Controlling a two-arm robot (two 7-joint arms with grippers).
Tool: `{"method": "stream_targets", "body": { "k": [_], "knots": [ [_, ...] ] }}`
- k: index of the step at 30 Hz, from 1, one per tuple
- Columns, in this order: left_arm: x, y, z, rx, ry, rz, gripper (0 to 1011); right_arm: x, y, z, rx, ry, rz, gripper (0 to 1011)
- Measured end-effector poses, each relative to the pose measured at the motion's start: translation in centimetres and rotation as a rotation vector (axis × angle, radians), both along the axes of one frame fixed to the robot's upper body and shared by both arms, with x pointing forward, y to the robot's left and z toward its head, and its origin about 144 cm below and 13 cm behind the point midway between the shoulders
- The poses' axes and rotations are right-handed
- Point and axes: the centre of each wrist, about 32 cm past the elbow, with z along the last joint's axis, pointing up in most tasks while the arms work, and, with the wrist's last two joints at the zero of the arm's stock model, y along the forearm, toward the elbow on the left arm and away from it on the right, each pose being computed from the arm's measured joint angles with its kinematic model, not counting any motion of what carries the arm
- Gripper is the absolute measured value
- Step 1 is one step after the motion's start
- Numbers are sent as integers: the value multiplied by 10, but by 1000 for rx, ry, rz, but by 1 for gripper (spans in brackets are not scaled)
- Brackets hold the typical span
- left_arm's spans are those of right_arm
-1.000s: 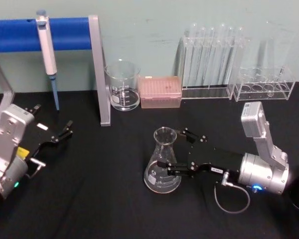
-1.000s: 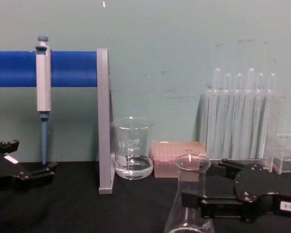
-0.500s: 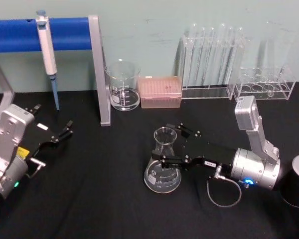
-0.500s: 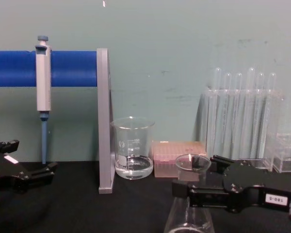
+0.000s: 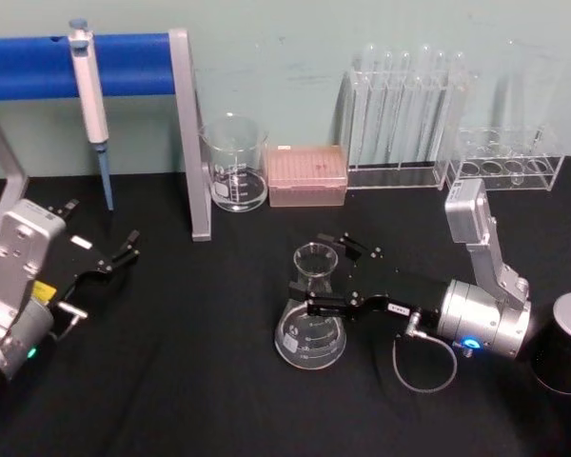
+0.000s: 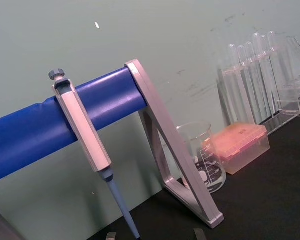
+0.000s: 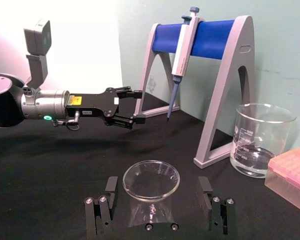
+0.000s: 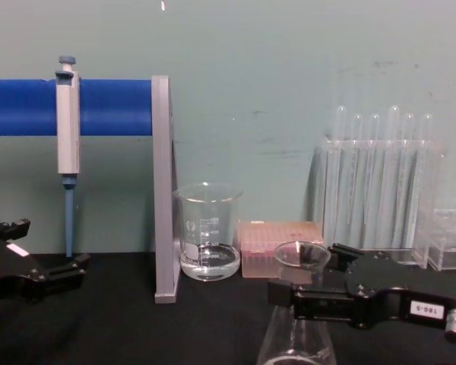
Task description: Grasp the erlenmeyer flask with one hand, shake it three times, then place it back.
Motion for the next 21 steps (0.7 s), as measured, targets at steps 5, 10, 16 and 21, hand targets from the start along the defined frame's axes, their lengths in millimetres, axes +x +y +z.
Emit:
{"method": "stream_targets", "body": {
  "k": [5, 10, 16, 21],
  "knots": [
    [0, 0, 0, 0, 0, 0, 1001, 0, 0, 0, -3, 5, -9, 1000],
    [0, 0, 0, 0, 0, 0, 1001, -1, 0, 1, -11, 13, -25, 1000],
    [0, 0, 0, 0, 0, 0, 1001, -1, 0, 1, -12, 13, -25, 1000],
    [0, 0, 0, 0, 0, 0, 1001, -1, 0, 1, -12, 12, -24, 1000]
  ]
}}
